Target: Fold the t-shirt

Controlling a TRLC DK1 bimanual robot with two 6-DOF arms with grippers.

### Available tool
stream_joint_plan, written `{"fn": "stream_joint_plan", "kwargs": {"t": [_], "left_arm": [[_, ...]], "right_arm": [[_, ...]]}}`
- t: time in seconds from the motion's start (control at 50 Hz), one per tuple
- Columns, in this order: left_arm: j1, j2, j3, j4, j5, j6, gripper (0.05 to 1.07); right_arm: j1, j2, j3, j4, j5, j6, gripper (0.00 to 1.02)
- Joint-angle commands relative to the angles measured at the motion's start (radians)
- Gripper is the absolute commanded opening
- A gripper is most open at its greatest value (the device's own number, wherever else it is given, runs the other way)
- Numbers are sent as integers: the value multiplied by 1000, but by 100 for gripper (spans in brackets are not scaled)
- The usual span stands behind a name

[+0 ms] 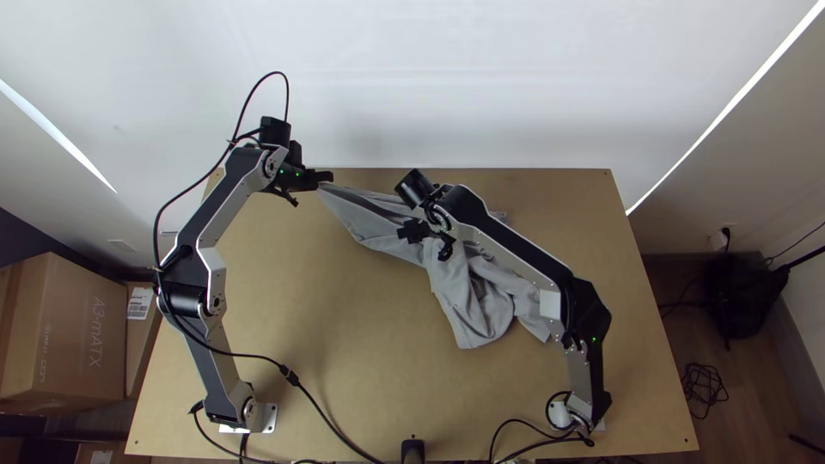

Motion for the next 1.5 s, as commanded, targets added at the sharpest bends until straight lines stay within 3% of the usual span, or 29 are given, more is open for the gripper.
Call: {"fn": "stream_joint_plan", "kwargs": {"t": [0.0,0.2,0.28,0.46,0.48,0.66,0.84,1.2,1.36,1.48], "left_arm": [[10,-52,6,-13,1,-5,8],[16,-57,4,-12,1,-2,8],[19,-60,4,-12,1,-2,8],[30,-68,1,-13,1,-1,8],[31,-69,1,-13,1,-1,8],[57,-81,4,-12,1,-1,8],[79,-132,10,2,-11,-5,8],[97,-324,17,28,-88,-27,8],[90,-384,44,59,-186,-18,8],[88,-384,130,54,-238,-10,8]], "right_arm": [[6,48,34,-32,28,3,83],[6,92,43,-44,41,10,83],[8,108,46,-44,41,9,77],[8,109,53,-44,42,-5,6],[8,105,53,-45,45,-5,2],[-14,16,3,-51,50,10,2],[-109,-105,-10,-51,48,43,2],[-284,-305,28,18,-4,36,2],[-361,-385,37,122,-59,30,2],[-436,-438,39,258,-165,30,2]]}}
